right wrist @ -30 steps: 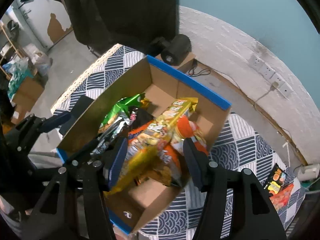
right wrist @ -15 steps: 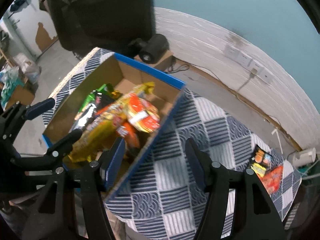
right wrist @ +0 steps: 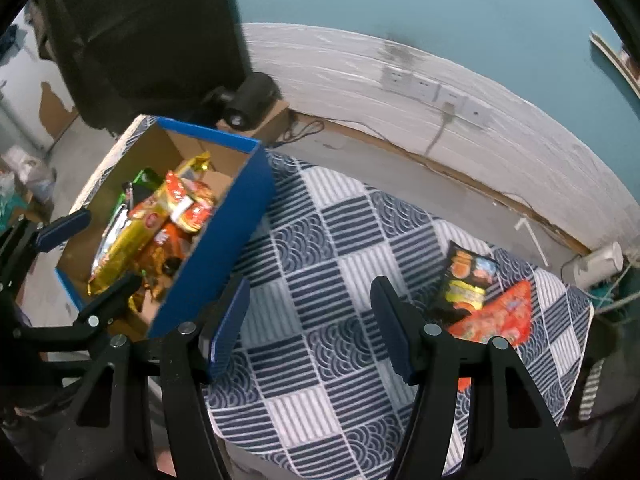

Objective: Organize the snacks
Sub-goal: 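Move both grippers back toward the black and red packets on the table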

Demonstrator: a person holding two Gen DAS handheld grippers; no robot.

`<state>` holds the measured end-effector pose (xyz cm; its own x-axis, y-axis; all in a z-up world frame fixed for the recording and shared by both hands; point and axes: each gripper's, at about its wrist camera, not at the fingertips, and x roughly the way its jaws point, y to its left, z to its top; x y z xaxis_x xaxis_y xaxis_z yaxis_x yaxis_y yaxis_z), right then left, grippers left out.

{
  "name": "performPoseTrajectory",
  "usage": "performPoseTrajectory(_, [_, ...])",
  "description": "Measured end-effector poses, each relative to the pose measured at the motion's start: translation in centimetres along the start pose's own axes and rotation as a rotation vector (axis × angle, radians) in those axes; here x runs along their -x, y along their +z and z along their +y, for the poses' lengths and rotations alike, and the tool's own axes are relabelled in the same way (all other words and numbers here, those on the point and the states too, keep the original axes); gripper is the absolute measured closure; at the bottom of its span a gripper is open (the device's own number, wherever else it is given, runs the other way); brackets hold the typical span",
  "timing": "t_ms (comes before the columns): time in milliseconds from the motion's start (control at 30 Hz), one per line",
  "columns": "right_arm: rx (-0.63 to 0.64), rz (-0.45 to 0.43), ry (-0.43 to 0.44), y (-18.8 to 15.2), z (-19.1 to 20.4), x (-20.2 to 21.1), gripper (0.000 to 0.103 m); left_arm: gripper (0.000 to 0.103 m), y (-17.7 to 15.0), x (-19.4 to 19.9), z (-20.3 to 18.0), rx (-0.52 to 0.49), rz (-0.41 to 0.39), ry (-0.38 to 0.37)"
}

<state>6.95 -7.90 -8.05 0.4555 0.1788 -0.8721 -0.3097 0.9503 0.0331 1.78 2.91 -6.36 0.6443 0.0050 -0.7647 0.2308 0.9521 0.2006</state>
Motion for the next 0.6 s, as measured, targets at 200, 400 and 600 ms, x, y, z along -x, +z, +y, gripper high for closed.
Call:
performPoseTrajectory(200, [-0.031,-0.002,-0.033,-1.5,-2.8,0.2,0.033,0.031,0.7,-0.7,-2.3,-0.021,0.014,-0.02])
performPoseTrajectory(400, [-0.062,0.021,-0.065,-3.2,-5.7,-0.1,0.033,0.031,1.2,-1.5,-4.8,-0.045,0.029,-0.058])
performPoseTrajectory(600, [-0.097,0.055,-0.125,-5.0,-9.3,-1.0,0.025,0.03,1.5,-2.9,-6.9,-0.085,0.053,-0.057])
